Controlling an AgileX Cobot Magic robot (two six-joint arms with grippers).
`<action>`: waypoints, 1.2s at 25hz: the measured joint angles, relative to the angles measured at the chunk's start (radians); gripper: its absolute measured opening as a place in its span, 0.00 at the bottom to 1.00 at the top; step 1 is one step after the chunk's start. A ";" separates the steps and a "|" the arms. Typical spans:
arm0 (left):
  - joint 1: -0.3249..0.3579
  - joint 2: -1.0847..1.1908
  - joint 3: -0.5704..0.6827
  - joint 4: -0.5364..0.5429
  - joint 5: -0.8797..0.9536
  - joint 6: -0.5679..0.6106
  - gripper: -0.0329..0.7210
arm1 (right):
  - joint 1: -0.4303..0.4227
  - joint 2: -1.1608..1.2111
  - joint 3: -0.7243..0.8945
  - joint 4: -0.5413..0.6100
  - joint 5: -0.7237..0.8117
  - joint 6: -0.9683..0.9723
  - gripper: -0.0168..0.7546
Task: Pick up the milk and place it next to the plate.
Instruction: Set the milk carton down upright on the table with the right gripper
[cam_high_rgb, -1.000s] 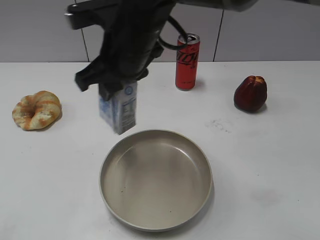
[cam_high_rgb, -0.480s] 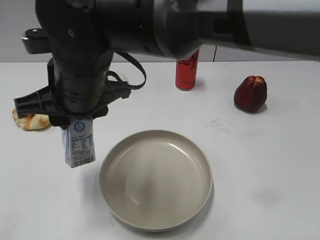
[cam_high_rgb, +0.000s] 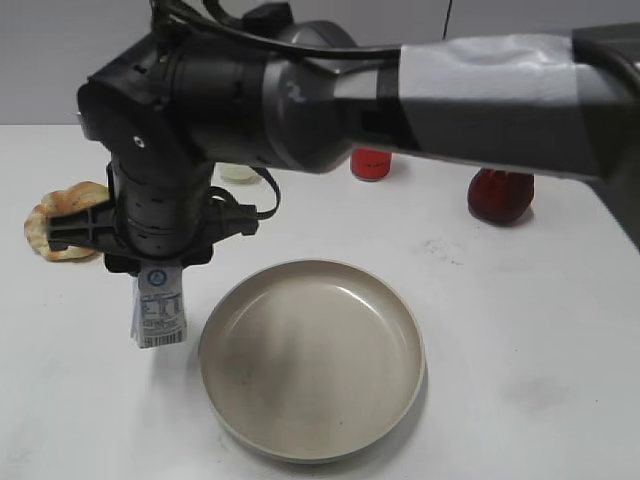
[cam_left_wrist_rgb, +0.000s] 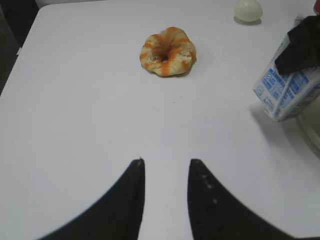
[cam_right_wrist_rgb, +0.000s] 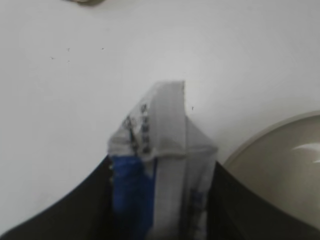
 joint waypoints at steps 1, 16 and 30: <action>0.000 0.000 0.000 0.000 0.000 0.000 0.35 | 0.000 0.007 -0.001 0.000 0.002 0.002 0.39; 0.000 0.000 0.000 0.000 0.000 0.000 0.35 | 0.000 0.050 -0.005 0.018 0.009 0.032 0.45; 0.000 0.000 0.000 0.000 0.000 0.000 0.35 | 0.000 0.025 -0.077 -0.027 0.044 -0.094 0.86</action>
